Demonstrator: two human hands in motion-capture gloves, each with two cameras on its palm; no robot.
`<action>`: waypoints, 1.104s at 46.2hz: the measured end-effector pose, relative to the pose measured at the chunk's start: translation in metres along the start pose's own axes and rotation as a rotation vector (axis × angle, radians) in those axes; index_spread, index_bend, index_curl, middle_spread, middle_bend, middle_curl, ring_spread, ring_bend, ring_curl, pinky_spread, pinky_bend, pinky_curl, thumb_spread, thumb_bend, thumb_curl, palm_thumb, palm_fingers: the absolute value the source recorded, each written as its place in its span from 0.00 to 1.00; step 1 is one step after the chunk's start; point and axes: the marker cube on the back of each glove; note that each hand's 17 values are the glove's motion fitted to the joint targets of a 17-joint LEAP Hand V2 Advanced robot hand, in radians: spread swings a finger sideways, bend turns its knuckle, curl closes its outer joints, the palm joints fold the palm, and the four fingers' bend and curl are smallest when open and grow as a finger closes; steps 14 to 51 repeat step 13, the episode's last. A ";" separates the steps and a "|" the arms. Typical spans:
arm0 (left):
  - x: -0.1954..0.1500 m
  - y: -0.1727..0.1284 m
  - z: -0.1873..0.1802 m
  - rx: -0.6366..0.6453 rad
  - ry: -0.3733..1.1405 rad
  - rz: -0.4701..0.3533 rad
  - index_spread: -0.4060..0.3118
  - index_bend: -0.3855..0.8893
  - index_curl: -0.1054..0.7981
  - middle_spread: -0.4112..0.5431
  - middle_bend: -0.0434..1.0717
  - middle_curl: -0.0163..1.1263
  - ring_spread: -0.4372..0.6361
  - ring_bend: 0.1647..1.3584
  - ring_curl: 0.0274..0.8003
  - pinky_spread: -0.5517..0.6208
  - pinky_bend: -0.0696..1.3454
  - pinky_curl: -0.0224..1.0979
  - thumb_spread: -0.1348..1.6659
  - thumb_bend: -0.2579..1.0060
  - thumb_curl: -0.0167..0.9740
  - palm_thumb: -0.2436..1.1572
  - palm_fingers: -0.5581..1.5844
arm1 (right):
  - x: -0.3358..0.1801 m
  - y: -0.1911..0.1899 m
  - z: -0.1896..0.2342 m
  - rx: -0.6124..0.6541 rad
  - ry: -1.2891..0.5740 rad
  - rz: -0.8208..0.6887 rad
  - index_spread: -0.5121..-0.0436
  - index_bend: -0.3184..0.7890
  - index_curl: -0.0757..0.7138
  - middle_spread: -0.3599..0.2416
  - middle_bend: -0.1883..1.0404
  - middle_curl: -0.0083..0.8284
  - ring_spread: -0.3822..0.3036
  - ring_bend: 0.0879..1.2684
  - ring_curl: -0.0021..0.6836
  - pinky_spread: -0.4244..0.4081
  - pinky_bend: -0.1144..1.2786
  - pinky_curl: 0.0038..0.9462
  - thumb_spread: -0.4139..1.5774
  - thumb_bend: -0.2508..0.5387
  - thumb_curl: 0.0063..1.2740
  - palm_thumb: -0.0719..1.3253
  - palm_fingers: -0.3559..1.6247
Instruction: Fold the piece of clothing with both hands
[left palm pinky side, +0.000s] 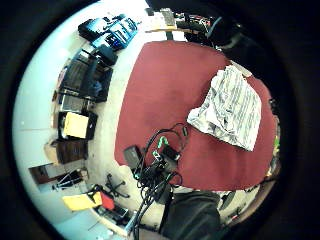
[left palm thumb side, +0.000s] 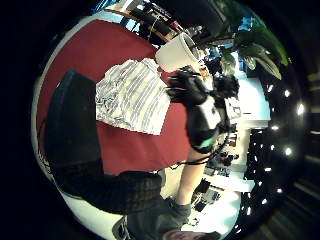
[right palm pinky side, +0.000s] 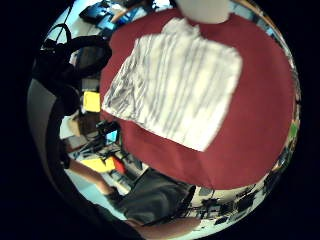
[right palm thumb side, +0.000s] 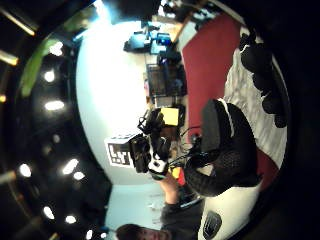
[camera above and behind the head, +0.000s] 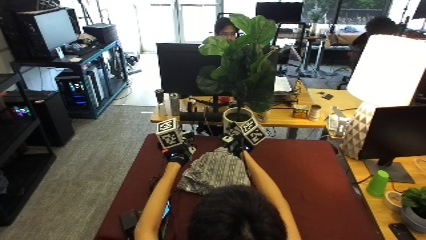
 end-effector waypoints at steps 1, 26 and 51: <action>0.000 -0.001 0.000 -0.002 0.002 0.001 0.55 0.40 0.40 0.57 0.18 0.30 0.53 0.43 0.39 0.64 0.41 0.33 0.91 0.28 0.24 0.33 0.39 | 0.000 0.002 -0.010 0.019 0.013 0.002 0.65 0.31 0.37 0.47 0.32 0.54 0.35 0.52 0.64 0.29 0.61 0.46 0.87 0.30 0.35 0.60 0.66; 0.013 -0.013 0.008 -0.039 0.045 0.012 0.55 0.40 0.41 0.57 0.18 0.29 0.54 0.44 0.39 0.64 0.42 0.34 0.92 0.27 0.25 0.32 0.38 | 0.026 0.009 -0.070 0.103 0.086 0.036 0.64 0.34 0.32 0.47 0.34 0.54 0.35 0.48 0.61 0.33 0.56 0.42 0.89 0.31 0.34 0.60 0.69; 0.013 -0.013 0.008 -0.039 0.045 0.012 0.55 0.40 0.41 0.57 0.18 0.29 0.54 0.44 0.39 0.64 0.42 0.34 0.92 0.27 0.25 0.32 0.38 | 0.026 0.009 -0.070 0.103 0.086 0.036 0.64 0.34 0.32 0.47 0.34 0.54 0.35 0.48 0.61 0.33 0.56 0.42 0.89 0.31 0.34 0.60 0.69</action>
